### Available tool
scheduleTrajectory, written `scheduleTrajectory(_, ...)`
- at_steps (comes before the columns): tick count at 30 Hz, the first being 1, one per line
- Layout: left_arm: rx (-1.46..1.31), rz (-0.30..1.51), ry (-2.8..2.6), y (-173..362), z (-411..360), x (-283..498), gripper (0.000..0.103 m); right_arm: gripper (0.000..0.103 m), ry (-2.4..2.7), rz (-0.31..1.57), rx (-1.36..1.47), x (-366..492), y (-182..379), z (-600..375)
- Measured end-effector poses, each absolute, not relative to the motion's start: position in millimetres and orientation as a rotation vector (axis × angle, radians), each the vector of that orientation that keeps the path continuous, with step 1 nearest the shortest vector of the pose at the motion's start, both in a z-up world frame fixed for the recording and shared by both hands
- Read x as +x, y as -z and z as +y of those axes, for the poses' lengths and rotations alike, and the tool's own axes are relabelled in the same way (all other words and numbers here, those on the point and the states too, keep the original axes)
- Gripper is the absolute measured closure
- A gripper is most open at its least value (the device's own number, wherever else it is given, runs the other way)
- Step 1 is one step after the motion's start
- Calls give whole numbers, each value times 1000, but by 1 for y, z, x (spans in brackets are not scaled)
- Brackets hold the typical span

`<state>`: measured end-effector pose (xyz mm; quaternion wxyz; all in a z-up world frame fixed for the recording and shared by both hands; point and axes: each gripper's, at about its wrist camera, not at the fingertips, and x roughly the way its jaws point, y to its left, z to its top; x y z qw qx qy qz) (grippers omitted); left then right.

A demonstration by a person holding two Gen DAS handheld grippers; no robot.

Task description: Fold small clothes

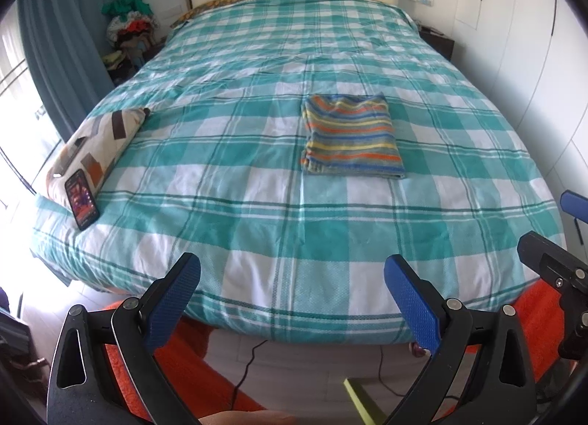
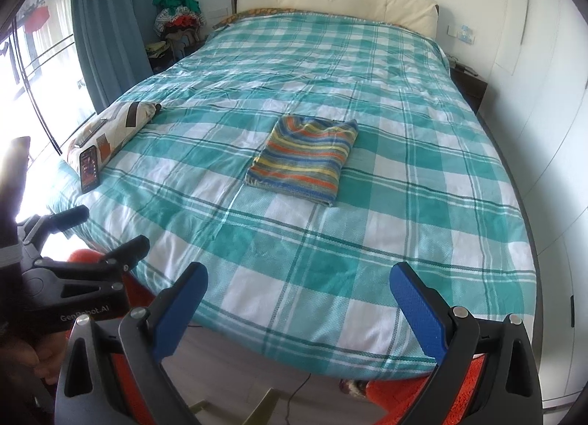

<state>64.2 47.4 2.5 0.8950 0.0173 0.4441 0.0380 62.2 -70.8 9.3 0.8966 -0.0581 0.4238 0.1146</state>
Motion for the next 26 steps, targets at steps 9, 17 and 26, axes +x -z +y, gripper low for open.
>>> scheduleTrajectory(9, 50, 906, -80, -4, 42, 62, 2, 5, -217, 882, -130, 64, -5, -74)
scheduleTrajectory(17, 65, 894, -88, -7, 41, 60, 2, 4, -210, 887, -139, 64, -2, -73)
scheduleTrajectory(26, 46, 882, -68, -9, 39, 55, 3, 4, -207, 882, -136, 65, -2, -74)
